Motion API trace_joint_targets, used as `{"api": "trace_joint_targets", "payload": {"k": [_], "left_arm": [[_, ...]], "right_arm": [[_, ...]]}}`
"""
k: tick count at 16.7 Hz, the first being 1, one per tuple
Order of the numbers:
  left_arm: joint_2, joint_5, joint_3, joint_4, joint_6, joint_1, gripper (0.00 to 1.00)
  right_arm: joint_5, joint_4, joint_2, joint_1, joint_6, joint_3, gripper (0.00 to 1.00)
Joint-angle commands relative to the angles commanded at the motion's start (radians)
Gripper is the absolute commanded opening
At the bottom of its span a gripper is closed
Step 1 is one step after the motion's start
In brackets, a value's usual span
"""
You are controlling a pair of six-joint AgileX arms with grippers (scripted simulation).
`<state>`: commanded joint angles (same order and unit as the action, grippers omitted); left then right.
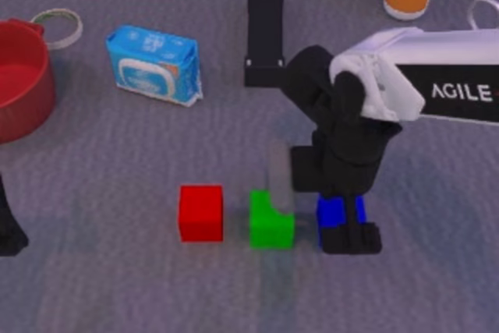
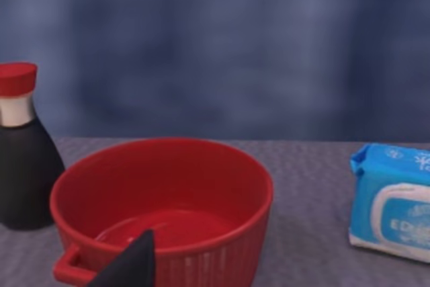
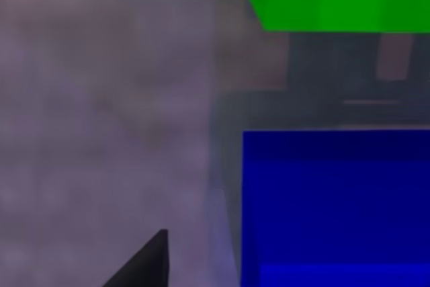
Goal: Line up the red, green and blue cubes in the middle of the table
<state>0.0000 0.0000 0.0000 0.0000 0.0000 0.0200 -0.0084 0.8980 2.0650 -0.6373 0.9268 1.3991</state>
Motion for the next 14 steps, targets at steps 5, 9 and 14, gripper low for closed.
{"api": "trace_joint_targets", "payload": {"k": [5, 9, 14], "left_arm": [[0.000, 0.000, 0.000, 0.000, 0.000, 0.000, 1.00], [0.000, 0.000, 0.000, 0.000, 0.000, 0.000, 1.00], [0.000, 0.000, 0.000, 0.000, 0.000, 0.000, 1.00]], "right_arm": [[0.000, 0.004, -0.001, 0.001, 0.000, 0.003, 1.00], [0.000, 0.114, -0.032, -0.004, 0.004, 0.079, 1.00], [-0.001, 0.251, -0.082, -0.006, 0.005, 0.170, 1.00]]}}
